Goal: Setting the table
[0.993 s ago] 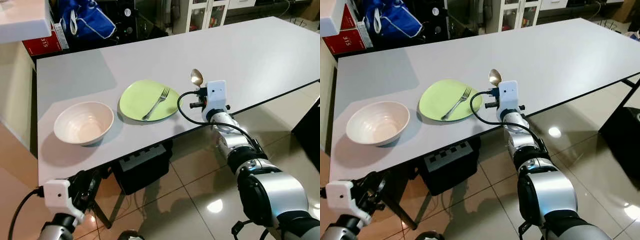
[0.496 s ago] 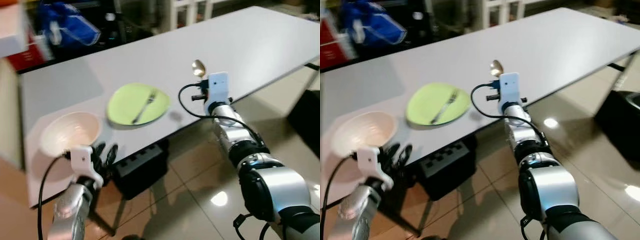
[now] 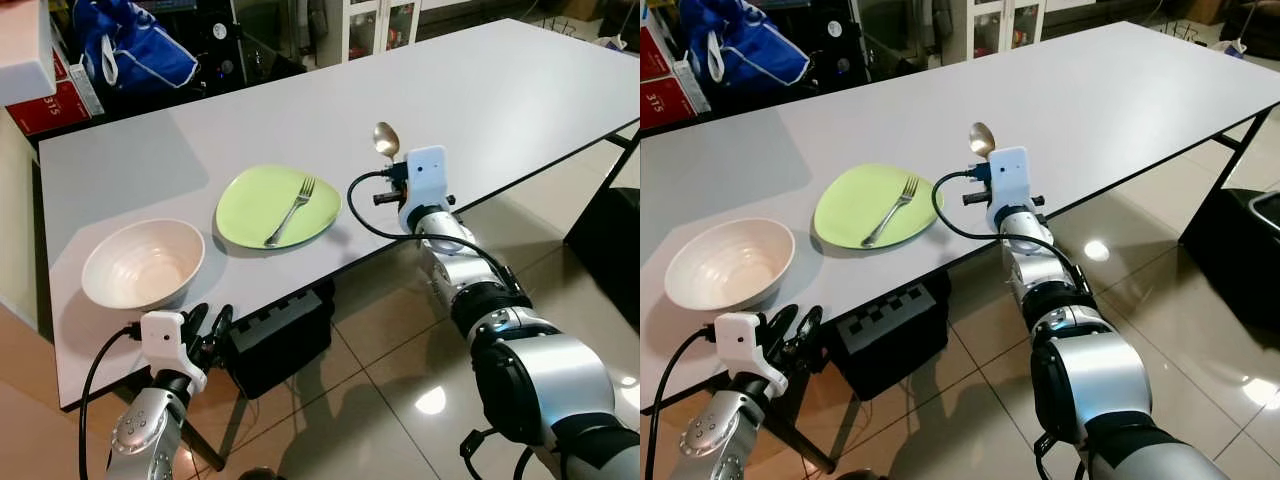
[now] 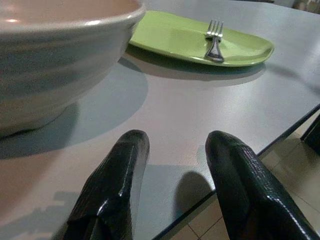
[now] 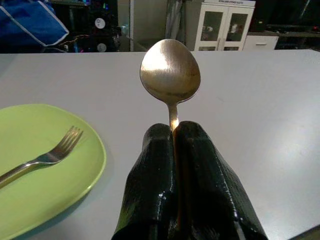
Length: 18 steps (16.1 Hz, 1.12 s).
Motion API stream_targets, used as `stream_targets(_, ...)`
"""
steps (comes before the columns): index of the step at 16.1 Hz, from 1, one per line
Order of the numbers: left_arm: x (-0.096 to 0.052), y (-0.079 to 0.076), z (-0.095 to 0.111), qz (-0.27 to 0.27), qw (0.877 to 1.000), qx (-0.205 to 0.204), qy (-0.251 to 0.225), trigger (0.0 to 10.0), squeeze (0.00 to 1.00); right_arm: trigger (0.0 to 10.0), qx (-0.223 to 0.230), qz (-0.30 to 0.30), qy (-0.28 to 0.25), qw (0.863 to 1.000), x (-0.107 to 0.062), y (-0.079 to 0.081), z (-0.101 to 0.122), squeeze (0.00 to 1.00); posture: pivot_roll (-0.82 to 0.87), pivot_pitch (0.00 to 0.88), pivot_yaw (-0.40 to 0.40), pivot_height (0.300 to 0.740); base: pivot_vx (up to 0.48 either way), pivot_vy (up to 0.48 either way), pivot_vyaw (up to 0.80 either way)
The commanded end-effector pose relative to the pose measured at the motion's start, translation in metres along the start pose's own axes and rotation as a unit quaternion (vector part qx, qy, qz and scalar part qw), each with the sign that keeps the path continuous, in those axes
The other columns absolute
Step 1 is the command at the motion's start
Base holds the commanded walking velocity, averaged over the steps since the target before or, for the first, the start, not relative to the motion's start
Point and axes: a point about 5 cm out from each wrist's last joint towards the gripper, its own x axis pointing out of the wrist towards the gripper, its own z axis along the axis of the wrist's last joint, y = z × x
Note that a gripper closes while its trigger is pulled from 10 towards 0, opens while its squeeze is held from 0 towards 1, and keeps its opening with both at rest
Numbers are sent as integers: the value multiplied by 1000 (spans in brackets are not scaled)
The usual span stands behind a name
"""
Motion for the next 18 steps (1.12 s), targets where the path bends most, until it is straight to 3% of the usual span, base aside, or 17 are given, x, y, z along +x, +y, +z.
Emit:
stream_targets(1, -3, 4, -4, 10, 1000, 6, 4, 10000, 0, 10000, 11, 5, -5, 1000, 2, 1, 5, 0, 113, 0, 33, 740, 0, 0, 0)
stream_targets(4, -3, 6, -5, 12, 1000, 7, 2, 10000, 0, 10000, 33, 27, 0, 999, 2, 2, 3, 0, 122, 0, 25, 740, 0, 0, 0)
stream_targets(5, -3, 7, -7, 14, 1000, 7, 2, 10000, 0, 10000, 42, 54, -1, 998, 3, 8, 6, 0, 123, 0, 23, 740, 0, 0, 0)
stream_targets(7, -3, 7, -8, 10, 1000, 13, 2, 10000, 0, 10000, 16, 116, -6, 993, 7, 32, 17, 0, 132, 0, 21, 740, 0, 0, 0)
stream_targets(16, -7, 4, -1, 25, 999, 36, -16, 10000, 0, 10000, 37, 158, 12, 987, 7, 53, 16, 0, 174, 0, -1, 740, 0, 0, 0)
stream_targets(18, -6, 0, 6, 24, 999, 42, -24, 10000, 0, 10000, 35, 164, 13, 986, 7, 55, 16, 0, 177, 0, -3, 740, 146, 345, 0)
